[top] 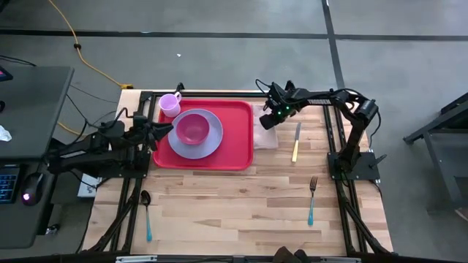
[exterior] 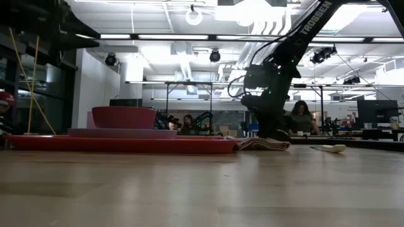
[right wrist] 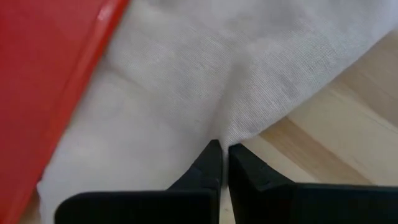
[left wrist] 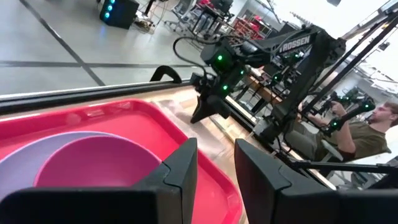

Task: Set up tray
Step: Put the white table napkin on the red serving tray to the right of the purple plate

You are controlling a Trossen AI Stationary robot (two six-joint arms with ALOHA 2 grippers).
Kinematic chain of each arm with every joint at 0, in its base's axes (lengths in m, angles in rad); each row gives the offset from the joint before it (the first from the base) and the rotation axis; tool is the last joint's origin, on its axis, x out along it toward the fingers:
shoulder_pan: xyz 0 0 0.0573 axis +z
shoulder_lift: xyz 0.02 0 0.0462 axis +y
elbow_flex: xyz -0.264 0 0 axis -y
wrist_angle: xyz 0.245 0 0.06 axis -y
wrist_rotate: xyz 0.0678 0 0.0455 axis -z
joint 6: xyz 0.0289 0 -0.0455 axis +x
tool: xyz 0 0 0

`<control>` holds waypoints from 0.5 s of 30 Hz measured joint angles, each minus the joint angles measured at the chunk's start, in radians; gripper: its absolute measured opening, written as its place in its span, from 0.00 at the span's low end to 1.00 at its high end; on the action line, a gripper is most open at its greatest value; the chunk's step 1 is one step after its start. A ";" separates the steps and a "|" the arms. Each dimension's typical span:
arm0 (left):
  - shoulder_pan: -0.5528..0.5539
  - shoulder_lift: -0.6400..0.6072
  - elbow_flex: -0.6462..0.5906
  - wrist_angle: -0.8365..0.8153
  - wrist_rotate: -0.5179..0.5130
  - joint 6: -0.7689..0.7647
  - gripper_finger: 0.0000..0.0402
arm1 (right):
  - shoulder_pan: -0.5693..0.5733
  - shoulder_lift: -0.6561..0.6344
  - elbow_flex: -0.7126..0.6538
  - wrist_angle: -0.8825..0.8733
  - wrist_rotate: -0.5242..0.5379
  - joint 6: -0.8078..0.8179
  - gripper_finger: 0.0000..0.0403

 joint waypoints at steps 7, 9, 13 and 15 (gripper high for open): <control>0.000 -0.007 -0.029 0.001 0.000 -0.028 0.34 | 0.000 -0.001 0.093 -0.081 0.006 -0.032 0.00; 0.000 -0.008 -0.038 0.000 0.000 -0.039 0.34 | 0.000 -0.002 0.120 -0.113 0.007 -0.043 0.00; 0.000 -0.007 -0.056 -0.001 0.000 -0.047 0.34 | 0.000 -0.002 0.177 -0.191 0.046 -0.067 0.00; 0.000 -0.007 -0.065 0.000 0.000 -0.053 0.34 | 0.000 -0.002 0.207 -0.226 0.058 -0.081 0.00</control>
